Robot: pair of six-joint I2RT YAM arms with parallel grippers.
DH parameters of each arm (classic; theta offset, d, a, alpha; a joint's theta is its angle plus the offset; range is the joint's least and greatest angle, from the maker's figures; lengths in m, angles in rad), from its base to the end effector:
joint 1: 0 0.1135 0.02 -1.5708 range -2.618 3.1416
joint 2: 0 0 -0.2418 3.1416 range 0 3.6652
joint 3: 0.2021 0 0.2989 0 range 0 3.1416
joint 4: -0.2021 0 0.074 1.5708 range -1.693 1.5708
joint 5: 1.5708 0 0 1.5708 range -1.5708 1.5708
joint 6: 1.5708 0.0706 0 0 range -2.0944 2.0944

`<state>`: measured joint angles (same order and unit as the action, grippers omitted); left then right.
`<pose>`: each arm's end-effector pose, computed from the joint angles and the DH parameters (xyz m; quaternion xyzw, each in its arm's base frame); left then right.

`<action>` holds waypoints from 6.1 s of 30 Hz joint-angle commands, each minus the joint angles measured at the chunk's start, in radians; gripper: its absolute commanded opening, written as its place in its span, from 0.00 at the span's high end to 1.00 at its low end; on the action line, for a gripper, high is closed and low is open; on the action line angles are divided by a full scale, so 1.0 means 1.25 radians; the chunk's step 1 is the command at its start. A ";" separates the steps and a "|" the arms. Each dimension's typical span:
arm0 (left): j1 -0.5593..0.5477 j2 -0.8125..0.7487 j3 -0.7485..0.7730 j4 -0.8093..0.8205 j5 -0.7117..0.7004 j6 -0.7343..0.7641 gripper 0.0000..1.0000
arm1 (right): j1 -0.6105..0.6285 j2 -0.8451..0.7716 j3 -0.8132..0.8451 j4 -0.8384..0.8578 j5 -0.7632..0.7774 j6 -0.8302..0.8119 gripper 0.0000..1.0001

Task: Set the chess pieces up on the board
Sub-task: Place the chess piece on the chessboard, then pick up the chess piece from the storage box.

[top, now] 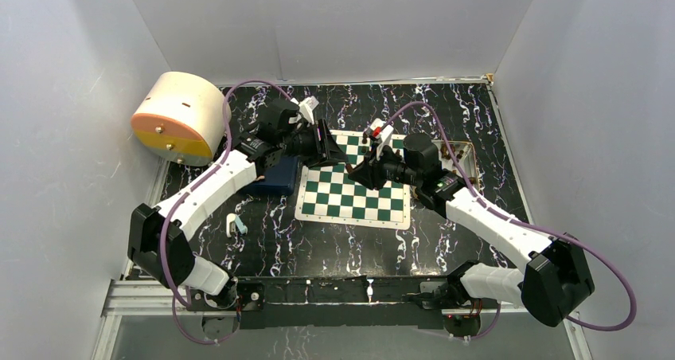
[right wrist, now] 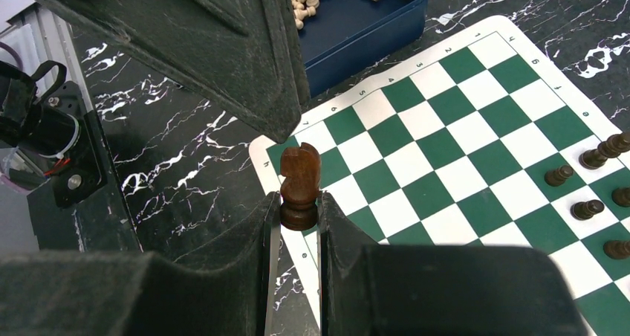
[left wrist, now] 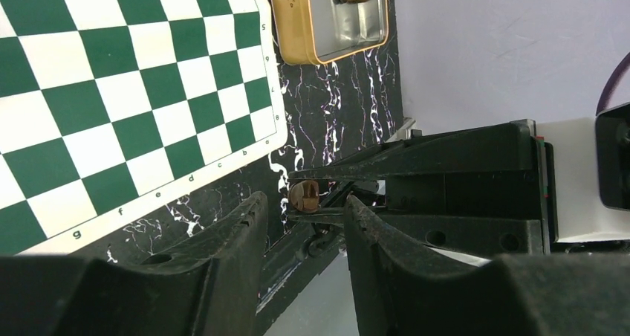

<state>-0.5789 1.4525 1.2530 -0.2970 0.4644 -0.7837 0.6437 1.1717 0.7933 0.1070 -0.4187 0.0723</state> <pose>0.3267 -0.2513 0.2891 0.0317 0.8438 -0.4672 0.2623 0.2657 0.2353 0.2467 -0.3401 0.7119 0.3623 0.4962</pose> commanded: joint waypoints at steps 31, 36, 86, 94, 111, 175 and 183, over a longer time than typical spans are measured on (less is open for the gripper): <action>-0.025 0.043 0.033 0.003 -0.104 0.085 1.00 | 0.007 -0.063 -0.005 -0.077 0.107 0.048 0.40; -0.026 0.037 0.044 0.021 -0.319 0.204 1.00 | 0.007 -0.112 -0.013 -0.176 0.179 0.114 0.16; 0.024 0.533 0.169 0.470 -0.493 0.562 1.00 | 0.007 -0.184 0.085 -0.444 0.327 0.188 0.01; 0.024 0.549 0.169 0.459 -0.503 0.567 1.00 | 0.007 -0.190 0.082 -0.444 0.331 0.190 0.01; 0.025 0.570 0.183 0.432 -0.509 0.563 0.74 | 0.007 -0.182 0.099 -0.448 0.359 0.189 0.01; 0.028 -0.379 -0.426 0.084 -0.611 0.531 0.11 | -0.460 0.274 0.216 -0.525 0.496 0.958 0.65; 0.028 -0.382 -0.429 0.082 -0.615 0.533 0.11 | -0.461 0.407 0.295 -0.588 0.448 1.027 0.64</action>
<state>-0.5488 1.0000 0.7261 -0.2089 -0.2771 -0.1295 0.0696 1.6497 1.0946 -0.5755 0.1520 1.2659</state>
